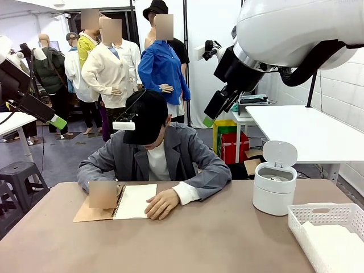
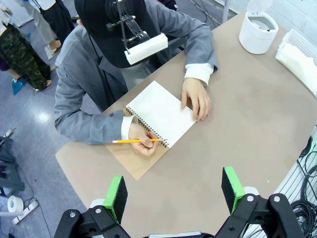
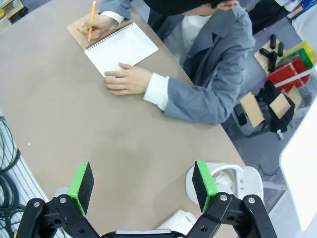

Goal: Sort the paper based on its condition.
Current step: If a person hands you a paper, place it in the Organizing basket , and if it's crumpled, put it in the Trash can.

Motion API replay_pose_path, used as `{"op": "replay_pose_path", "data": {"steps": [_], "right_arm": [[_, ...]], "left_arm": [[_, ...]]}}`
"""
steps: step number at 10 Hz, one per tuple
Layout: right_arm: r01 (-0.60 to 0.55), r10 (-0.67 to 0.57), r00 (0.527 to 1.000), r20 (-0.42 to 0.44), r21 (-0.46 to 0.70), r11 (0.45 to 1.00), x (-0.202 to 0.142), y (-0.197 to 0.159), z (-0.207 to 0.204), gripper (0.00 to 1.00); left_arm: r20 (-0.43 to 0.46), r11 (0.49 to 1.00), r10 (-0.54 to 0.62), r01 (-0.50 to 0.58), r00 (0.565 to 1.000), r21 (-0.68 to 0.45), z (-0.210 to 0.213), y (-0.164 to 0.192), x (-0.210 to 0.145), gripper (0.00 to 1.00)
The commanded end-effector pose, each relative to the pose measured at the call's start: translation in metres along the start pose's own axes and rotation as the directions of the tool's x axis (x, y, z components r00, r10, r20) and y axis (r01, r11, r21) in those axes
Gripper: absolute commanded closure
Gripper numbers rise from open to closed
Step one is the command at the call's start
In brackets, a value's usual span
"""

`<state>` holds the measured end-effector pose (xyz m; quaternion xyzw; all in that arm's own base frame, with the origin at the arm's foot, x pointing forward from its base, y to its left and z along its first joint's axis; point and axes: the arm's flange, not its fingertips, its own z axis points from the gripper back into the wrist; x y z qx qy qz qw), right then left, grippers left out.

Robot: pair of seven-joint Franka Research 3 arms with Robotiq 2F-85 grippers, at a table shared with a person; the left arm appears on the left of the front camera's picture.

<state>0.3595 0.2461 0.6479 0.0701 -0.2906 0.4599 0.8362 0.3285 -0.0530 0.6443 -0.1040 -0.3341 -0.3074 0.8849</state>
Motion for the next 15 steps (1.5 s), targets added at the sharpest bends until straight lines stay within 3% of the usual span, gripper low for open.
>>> {"op": "replay_pose_path", "data": {"steps": [1, 15], "right_arm": [[-0.008, 0.008, 1.000, -0.007, 0.001, 1.000, -0.0010, 0.0001, 0.0003, 0.00], [-0.008, 0.008, 1.000, -0.007, 0.001, 1.000, -0.0010, 0.0001, 0.0003, 0.00]], "left_arm": [[0.000, 1.000, -0.003, 0.003, 1.000, 0.001, 0.0004, 0.0005, -0.0005, 0.00], [0.000, 1.000, -0.003, 0.003, 1.000, 0.001, 0.0004, 0.0005, -0.0005, 0.00]]}}
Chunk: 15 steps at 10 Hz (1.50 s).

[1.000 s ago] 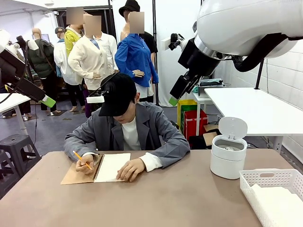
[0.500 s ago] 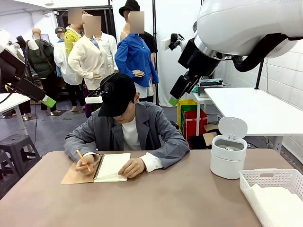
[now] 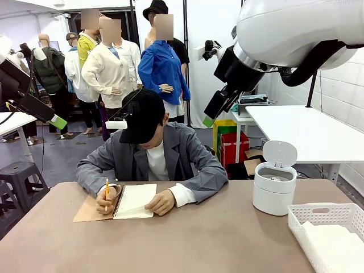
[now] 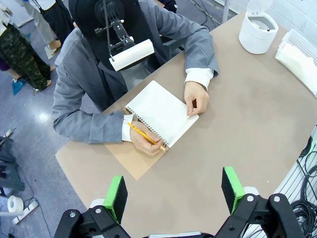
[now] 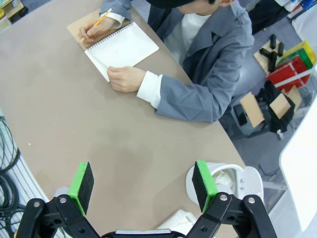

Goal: Sort the paper based on its condition.
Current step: If a person hands you a paper, place it in the Organizing basket , and if it's crumpled, put it in the Trash can.

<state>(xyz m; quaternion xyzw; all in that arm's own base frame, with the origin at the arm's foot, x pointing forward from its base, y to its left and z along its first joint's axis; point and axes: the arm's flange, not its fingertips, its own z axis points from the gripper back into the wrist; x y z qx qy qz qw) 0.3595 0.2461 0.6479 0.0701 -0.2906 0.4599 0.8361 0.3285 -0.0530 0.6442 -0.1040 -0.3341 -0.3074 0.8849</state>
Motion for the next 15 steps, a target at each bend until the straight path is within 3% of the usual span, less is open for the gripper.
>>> {"op": "replay_pose_path", "data": {"steps": [1, 15], "right_arm": [[-0.008, 0.008, 1.000, -0.007, 0.001, 1.000, -0.0010, 0.0001, 0.0003, 0.00], [-0.008, 0.008, 1.000, -0.007, 0.001, 1.000, -0.0010, 0.0001, 0.0003, 0.00]], "left_arm": [[0.000, 1.000, -0.003, 0.003, 1.000, 0.001, 0.0004, 0.0005, -0.0005, 0.00], [0.000, 1.000, -0.003, 0.003, 1.000, 0.001, 0.0004, 0.0005, -0.0005, 0.00]]}}
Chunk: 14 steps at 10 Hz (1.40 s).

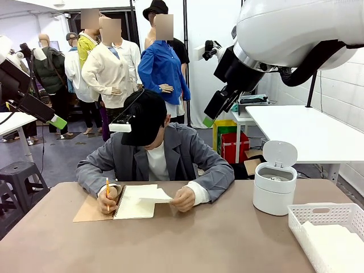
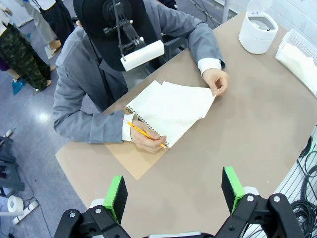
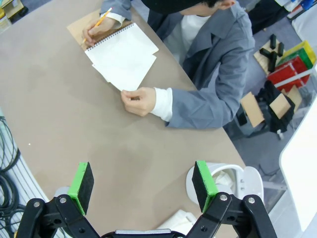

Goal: Sort the paper based on its condition.
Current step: If a person hands you a paper, place it in the Organizing basket , and if it's crumpled, put it in the Trash can.

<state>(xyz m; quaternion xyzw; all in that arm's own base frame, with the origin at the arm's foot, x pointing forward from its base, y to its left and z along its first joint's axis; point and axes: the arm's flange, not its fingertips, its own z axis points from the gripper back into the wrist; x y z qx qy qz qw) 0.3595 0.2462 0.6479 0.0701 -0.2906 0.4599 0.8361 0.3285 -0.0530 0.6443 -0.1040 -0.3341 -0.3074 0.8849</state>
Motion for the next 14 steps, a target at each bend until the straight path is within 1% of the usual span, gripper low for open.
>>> {"op": "replay_pose_path", "data": {"steps": [1, 14], "right_arm": [[-0.008, 0.008, 1.000, -0.007, 0.001, 1.000, -0.0010, 0.0001, 0.0003, 0.00], [-0.008, 0.008, 1.000, -0.007, 0.001, 1.000, -0.0010, 0.0001, 0.0003, 0.00]], "left_arm": [[0.000, 1.000, -0.003, 0.003, 1.000, 0.001, 0.0004, 0.0005, -0.0005, 0.00], [0.000, 1.000, -0.003, 0.003, 1.000, 0.001, 0.0004, 0.0005, -0.0005, 0.00]]}}
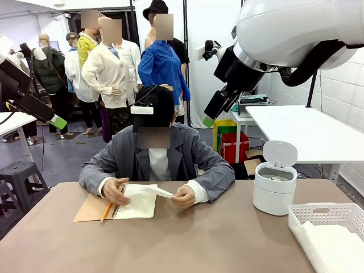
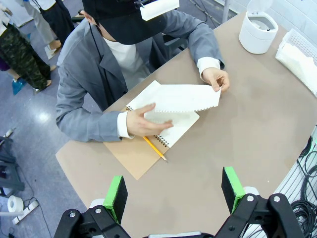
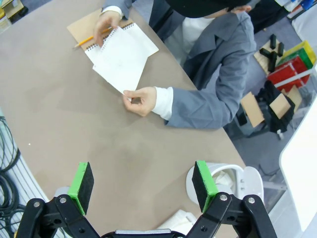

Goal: Sort the paper based on its condition.
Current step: If a person hands you a paper, place it in the Organizing basket , and if it's crumpled, put it in the Trash can.

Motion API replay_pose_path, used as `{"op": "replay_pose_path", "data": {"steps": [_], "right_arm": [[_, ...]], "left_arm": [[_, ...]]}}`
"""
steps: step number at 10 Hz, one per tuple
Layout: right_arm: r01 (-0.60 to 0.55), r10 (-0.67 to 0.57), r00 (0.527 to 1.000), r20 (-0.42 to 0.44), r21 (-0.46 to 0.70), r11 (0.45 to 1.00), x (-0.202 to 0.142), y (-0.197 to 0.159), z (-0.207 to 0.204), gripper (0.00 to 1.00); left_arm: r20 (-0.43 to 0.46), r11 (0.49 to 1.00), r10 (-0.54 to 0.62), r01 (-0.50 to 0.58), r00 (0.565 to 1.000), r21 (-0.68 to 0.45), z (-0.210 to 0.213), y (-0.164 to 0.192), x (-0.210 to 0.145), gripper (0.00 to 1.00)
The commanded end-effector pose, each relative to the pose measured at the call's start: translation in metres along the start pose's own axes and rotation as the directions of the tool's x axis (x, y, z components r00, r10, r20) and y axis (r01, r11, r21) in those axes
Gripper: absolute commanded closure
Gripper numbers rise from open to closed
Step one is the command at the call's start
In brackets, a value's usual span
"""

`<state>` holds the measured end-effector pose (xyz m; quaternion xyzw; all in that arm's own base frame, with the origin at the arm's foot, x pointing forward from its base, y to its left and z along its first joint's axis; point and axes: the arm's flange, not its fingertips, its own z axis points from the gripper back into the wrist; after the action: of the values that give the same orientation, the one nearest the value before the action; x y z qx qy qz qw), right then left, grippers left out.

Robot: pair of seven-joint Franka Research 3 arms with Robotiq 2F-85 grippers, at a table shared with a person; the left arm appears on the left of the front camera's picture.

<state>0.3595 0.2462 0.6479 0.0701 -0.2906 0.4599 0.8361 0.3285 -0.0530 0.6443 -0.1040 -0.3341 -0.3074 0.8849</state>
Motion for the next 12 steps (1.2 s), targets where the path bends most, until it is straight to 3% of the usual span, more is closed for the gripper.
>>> {"op": "replay_pose_path", "data": {"steps": [1, 12], "right_arm": [[-0.008, 0.008, 1.000, -0.007, 0.001, 1.000, -0.0010, 0.0001, 0.0003, 0.00], [-0.008, 0.008, 1.000, -0.007, 0.001, 1.000, -0.0010, 0.0001, 0.0003, 0.00]], "left_arm": [[0.000, 1.000, -0.003, 0.003, 1.000, 0.001, 0.0004, 0.0005, -0.0005, 0.00], [0.000, 1.000, -0.003, 0.003, 1.000, 0.001, 0.0004, 0.0005, -0.0005, 0.00]]}}
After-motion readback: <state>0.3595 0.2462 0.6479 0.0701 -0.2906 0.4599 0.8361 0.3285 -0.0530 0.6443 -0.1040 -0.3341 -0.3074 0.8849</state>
